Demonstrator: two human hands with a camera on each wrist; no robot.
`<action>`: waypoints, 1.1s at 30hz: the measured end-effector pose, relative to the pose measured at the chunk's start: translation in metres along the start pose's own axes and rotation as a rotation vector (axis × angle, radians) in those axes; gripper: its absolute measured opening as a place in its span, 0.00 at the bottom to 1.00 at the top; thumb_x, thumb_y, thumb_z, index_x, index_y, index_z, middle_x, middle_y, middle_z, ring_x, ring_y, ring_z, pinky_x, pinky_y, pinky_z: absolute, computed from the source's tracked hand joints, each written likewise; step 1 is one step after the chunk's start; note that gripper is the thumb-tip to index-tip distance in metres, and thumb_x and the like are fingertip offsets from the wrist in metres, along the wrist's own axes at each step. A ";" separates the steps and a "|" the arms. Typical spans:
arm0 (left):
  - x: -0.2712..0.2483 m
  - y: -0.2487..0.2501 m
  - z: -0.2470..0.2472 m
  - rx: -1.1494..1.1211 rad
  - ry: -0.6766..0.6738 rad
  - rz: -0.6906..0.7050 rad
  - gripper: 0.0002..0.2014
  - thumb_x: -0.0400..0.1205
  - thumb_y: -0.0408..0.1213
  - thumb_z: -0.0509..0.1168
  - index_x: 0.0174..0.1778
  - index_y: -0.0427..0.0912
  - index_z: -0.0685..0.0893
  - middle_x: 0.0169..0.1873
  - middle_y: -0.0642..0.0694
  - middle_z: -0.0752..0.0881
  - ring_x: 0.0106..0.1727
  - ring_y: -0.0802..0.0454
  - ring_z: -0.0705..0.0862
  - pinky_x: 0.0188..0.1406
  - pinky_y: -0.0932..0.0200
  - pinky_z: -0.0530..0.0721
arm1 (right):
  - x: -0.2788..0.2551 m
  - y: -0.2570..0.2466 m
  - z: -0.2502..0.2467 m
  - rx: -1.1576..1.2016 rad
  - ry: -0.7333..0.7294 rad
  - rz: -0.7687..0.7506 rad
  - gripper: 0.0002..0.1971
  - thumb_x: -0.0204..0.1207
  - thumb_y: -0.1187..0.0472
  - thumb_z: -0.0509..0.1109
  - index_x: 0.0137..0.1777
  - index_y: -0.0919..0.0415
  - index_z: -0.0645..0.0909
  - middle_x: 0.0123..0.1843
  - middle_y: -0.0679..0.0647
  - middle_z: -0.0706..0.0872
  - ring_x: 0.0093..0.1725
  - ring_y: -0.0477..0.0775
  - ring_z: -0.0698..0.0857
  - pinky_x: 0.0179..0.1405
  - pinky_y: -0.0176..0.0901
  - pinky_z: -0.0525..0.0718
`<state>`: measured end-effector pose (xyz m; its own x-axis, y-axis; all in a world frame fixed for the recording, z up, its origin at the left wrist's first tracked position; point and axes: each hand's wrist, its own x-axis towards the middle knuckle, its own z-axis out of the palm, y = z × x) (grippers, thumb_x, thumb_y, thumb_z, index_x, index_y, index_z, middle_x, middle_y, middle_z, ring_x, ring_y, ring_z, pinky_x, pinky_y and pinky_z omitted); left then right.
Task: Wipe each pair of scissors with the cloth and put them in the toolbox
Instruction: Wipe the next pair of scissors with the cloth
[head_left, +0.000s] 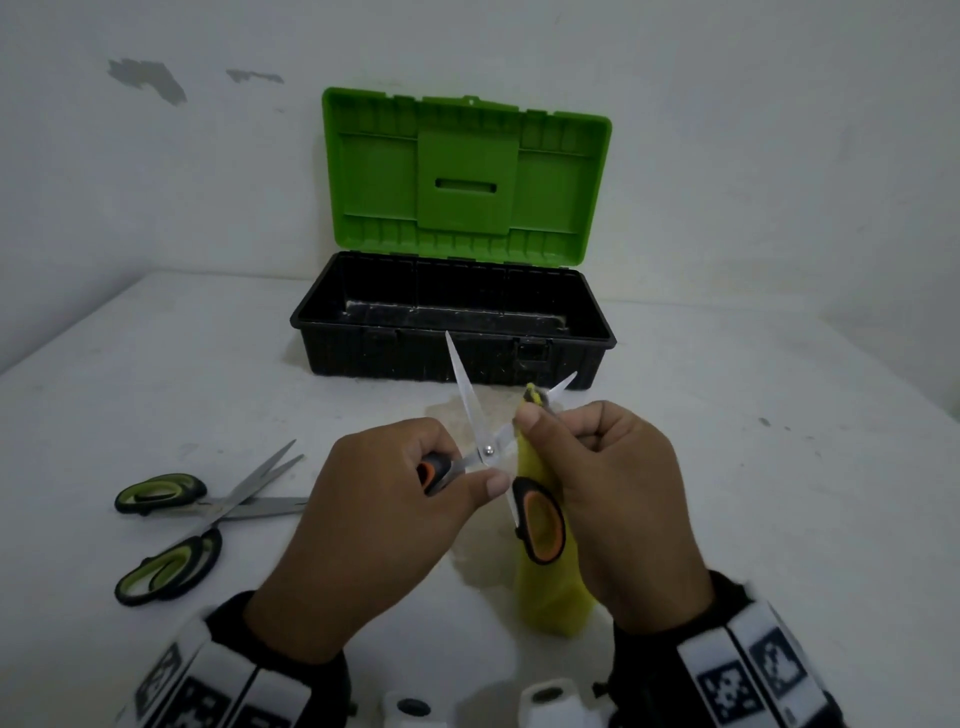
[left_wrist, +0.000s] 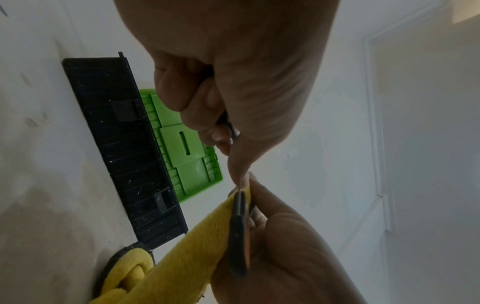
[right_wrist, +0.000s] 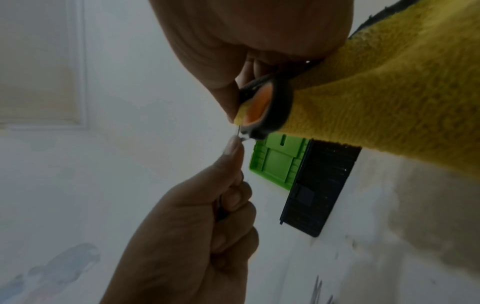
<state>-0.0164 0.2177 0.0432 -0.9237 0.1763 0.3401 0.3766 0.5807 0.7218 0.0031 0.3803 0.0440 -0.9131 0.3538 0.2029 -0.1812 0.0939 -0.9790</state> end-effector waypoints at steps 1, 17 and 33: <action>0.000 0.000 -0.001 -0.003 0.001 0.001 0.17 0.68 0.62 0.72 0.29 0.52 0.79 0.20 0.53 0.75 0.27 0.63 0.75 0.27 0.72 0.74 | -0.003 -0.001 0.002 -0.002 -0.024 -0.002 0.13 0.73 0.57 0.81 0.32 0.56 0.82 0.25 0.49 0.85 0.25 0.47 0.81 0.27 0.39 0.80; -0.002 -0.002 -0.006 -0.062 -0.005 0.052 0.21 0.63 0.66 0.68 0.27 0.50 0.81 0.23 0.58 0.79 0.25 0.60 0.76 0.28 0.69 0.75 | 0.001 -0.002 -0.006 0.029 0.002 0.015 0.13 0.72 0.55 0.82 0.34 0.59 0.83 0.28 0.57 0.85 0.29 0.56 0.81 0.30 0.49 0.82; -0.001 0.000 -0.011 -0.048 -0.023 0.067 0.18 0.64 0.63 0.70 0.28 0.51 0.81 0.24 0.59 0.80 0.25 0.62 0.76 0.30 0.73 0.76 | 0.006 -0.008 -0.010 0.057 -0.001 0.046 0.14 0.74 0.56 0.80 0.37 0.67 0.84 0.29 0.63 0.85 0.29 0.55 0.79 0.26 0.42 0.80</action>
<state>-0.0151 0.2084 0.0497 -0.8975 0.2320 0.3751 0.4400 0.5284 0.7260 0.0027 0.3913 0.0537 -0.9211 0.3560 0.1574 -0.1594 0.0239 -0.9869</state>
